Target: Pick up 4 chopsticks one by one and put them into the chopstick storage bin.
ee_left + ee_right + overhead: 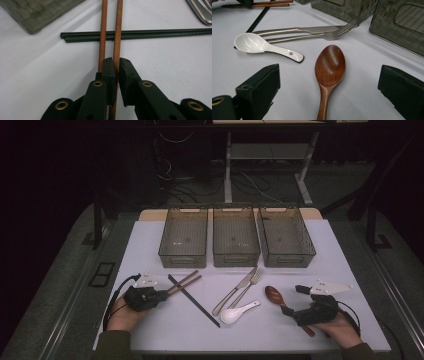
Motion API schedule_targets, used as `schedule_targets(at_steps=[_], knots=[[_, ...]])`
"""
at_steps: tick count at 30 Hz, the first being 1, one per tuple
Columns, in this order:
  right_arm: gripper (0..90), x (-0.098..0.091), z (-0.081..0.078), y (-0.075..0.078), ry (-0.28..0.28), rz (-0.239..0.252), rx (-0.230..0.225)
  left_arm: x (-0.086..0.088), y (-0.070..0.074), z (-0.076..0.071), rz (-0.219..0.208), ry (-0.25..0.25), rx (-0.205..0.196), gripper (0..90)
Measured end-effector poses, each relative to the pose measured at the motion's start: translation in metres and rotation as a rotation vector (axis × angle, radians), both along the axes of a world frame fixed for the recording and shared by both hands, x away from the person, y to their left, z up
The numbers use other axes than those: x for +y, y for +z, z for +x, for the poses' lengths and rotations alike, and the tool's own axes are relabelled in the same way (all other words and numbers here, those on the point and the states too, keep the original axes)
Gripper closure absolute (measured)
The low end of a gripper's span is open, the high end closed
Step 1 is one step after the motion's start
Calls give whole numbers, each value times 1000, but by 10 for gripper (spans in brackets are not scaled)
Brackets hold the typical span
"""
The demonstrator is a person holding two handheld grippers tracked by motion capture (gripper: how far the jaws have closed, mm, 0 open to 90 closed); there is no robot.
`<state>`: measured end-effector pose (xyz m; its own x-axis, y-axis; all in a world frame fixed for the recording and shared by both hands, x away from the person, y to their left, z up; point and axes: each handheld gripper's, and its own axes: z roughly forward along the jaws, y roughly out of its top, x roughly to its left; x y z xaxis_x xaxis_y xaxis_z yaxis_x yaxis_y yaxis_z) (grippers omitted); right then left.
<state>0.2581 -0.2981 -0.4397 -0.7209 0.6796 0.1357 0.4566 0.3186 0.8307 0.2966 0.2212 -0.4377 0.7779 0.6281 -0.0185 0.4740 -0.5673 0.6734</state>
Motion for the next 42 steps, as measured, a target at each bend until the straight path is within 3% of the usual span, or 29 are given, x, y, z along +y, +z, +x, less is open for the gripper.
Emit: schedule_targets(at_steps=[32,42], knots=[[40,0,0,0,-2,-4,2,-9,-3,2,-19,-68,49,829],[40,-2,-2,0,-13,40,14,-9,0,3,-21,-76,51,831]])
